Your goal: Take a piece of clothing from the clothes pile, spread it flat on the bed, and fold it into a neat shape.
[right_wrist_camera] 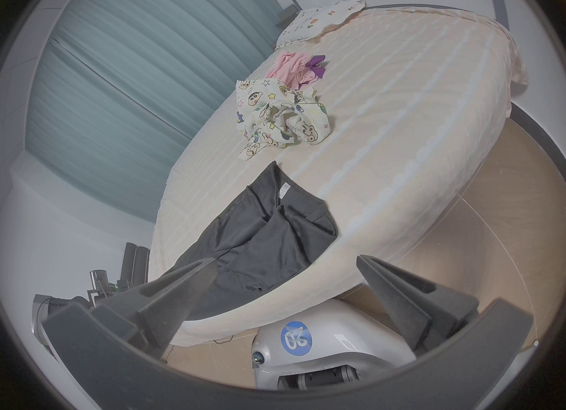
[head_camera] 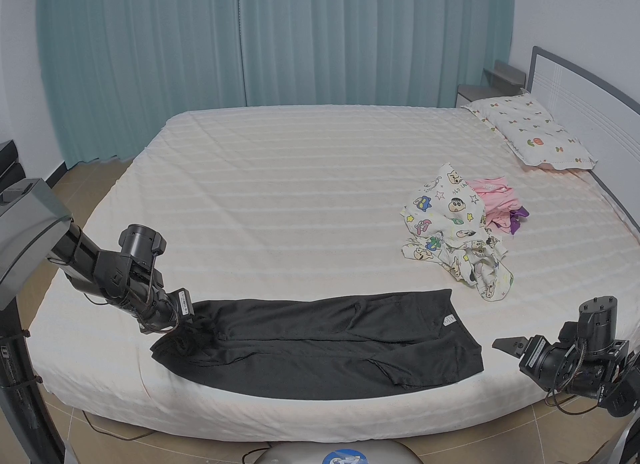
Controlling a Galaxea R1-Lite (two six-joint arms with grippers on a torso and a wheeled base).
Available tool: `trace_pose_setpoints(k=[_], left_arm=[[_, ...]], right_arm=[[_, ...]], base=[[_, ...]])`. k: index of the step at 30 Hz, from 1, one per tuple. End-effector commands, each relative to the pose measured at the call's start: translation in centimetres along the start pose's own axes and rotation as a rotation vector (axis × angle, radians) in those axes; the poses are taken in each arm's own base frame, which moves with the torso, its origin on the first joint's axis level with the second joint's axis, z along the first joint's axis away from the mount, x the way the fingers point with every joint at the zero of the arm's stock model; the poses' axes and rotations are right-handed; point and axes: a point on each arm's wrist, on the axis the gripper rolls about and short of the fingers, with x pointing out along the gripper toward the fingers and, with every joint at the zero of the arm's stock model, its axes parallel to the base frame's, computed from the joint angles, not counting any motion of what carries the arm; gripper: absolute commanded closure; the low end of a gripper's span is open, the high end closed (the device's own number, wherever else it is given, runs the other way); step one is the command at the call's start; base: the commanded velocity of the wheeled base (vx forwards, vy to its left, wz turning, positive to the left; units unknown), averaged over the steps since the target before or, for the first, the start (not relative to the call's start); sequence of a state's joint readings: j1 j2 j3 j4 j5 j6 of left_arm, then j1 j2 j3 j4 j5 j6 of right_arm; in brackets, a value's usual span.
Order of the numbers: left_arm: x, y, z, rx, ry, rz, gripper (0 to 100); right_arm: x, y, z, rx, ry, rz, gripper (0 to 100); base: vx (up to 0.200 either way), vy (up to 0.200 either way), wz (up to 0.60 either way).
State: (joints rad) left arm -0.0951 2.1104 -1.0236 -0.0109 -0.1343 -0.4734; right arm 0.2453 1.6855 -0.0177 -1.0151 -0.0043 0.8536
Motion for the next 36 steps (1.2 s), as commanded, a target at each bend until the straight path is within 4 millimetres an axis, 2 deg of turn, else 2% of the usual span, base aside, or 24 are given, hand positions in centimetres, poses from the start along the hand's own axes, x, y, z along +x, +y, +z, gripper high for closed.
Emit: trace_pose_setpoints(k=[1, 6, 10, 12, 15, 17, 19, 20, 24, 36], left_arm=[[-0.5, -1.4, 0.2, -0.003, -0.012, -0.020, 100], [-0.6, -2.2, 0.0, -0.005, -0.002, -0.026, 100], [-0.8, -3.7, -0.5, -0.018, 0.027, -0.032, 100], [-1.1, -5.0, -0.4, -0.047, 0.036, -0.039, 100], [-1.2, -5.9, -0.3, -0.062, 0.040, -0.034, 100], [-1.4, -7.5, -0.3, -0.078, 0.044, -0.044, 100], [-1.3, -7.9, -0.3, -0.083, 0.047, -0.046, 100], [-1.0, -9.0, -0.5, -0.095, 0.061, -0.053, 100], [-0.3, -10.8, -1.0, -0.087, 0.087, -0.058, 100], [1.8, -14.7, -1.9, -0.054, 0.134, -0.065, 100]], right_arm=[[-0.2, -0.3, -0.3, -0.001, 0.011, -0.013, 0], [-0.2, -0.3, -0.3, -0.001, 0.011, -0.013, 0], [-0.2, -0.3, -0.3, -0.001, 0.011, -0.013, 0], [-0.2, -0.3, -0.3, -0.002, 0.013, -0.014, 0], [-0.2, -0.3, -0.3, -0.002, 0.012, -0.013, 0], [-0.2, -0.3, -0.3, -0.002, 0.012, -0.013, 0], [-0.2, -0.3, -0.3, -0.002, 0.012, -0.013, 0], [-0.2, -0.3, -0.3, -0.002, 0.012, -0.013, 0], [-0.2, -0.3, -0.3, -0.002, 0.012, -0.013, 0], [-0.2, -0.3, -0.3, -0.004, 0.013, -0.010, 0]], base=[[0.000, -0.200, 0.00], [0.000, -0.200, 0.00], [0.000, -0.200, 0.00], [0.000, -0.200, 0.00], [0.000, -0.200, 0.00], [0.000, -0.200, 0.00], [0.000, -0.200, 0.00], [0.000, -0.200, 0.00], [0.000, -0.200, 0.00], [0.000, -0.200, 0.00]])
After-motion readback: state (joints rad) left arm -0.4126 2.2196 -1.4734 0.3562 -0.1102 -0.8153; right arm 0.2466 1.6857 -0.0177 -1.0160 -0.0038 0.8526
